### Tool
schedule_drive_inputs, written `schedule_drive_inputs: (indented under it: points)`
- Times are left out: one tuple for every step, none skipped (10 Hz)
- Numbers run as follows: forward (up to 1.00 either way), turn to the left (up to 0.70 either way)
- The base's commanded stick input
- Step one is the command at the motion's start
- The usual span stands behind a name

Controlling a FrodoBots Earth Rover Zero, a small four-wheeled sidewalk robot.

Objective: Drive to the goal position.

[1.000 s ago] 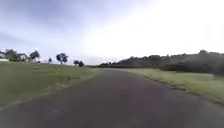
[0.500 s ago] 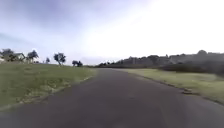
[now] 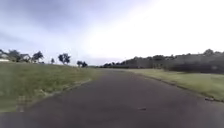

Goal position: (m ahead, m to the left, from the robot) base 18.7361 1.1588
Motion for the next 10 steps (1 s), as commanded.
schedule_drive_inputs:
  points:
    - [1.00, 0.00]
    - [1.00, 0.00]
    - [1.00, 0.00]
    - [1.00, 0.00]
    - [1.00, 0.00]
    - [1.00, 0.00]
    - [1.00, 0.00]
    - [1.00, 0.00]
    - [1.00, 0.00]
    - [1.00, 0.00]
